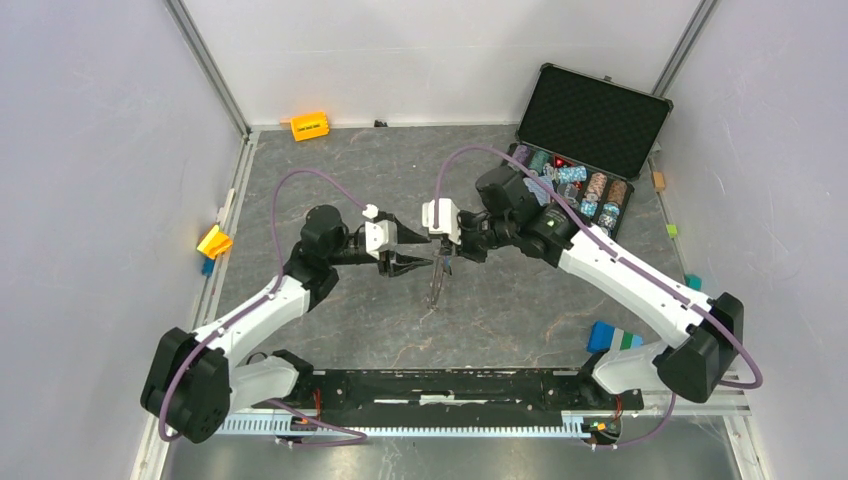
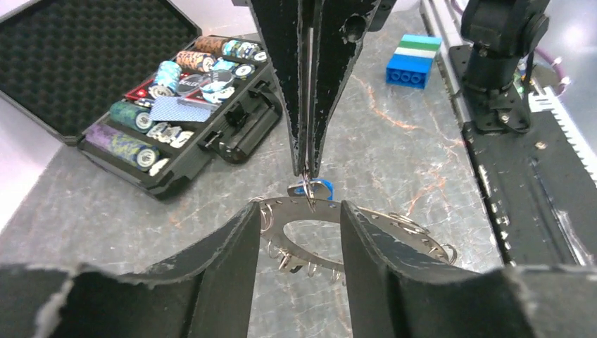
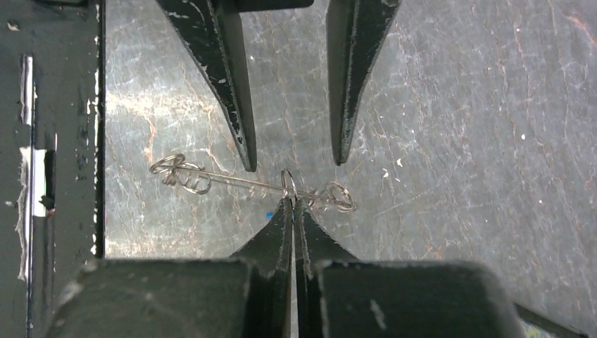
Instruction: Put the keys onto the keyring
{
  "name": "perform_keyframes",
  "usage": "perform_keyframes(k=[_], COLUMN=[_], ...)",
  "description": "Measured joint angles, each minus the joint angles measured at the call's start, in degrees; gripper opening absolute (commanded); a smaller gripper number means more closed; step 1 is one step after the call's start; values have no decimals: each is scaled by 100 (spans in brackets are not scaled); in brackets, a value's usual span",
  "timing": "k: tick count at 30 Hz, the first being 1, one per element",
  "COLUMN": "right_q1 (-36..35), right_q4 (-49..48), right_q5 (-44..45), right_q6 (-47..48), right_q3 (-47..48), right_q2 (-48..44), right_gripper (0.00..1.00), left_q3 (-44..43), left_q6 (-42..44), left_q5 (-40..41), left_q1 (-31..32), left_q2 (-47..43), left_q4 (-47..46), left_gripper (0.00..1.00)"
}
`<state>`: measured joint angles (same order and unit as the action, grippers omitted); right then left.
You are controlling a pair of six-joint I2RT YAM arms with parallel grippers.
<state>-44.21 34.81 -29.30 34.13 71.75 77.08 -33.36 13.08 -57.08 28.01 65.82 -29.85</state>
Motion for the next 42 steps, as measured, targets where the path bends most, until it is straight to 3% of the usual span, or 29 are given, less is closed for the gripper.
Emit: perform_keyframes(k=[2,6,16,22,31,35,39,42], right_q1=[-63,-223,-756,-874,-905,-898,-710,-146], right_q4=[240,710,1373,1469,1331,1123,743,431], right_q5=[170,553,1661,2092,2170,2138,1882,1427], right_q6=[79,188,328,350,343,321,256,166], right_q3=[223,680,1447,1606,1528,1294,684,28], right_q2=[109,380,944,1093,1084,975,592,160], right_gripper=[0,0,0,0,0,0,0,14], left_q3=[-190,-411,-415,-90,496,643,688,684], left_q6=[542,1519,2385,2297,1392,1248,1150,1261], left_q5=[20,111,144,151,144,144,144,151], left_q1=[0,2,2,2,2,-63,-214,-282], left_q2=[-79,-111,-111,-146,55,101,101,76], left_q4=[562,1410,2083,1300,-588,-1005,-1102,-765], left_gripper=[65,68,56,48,37,37,45,54])
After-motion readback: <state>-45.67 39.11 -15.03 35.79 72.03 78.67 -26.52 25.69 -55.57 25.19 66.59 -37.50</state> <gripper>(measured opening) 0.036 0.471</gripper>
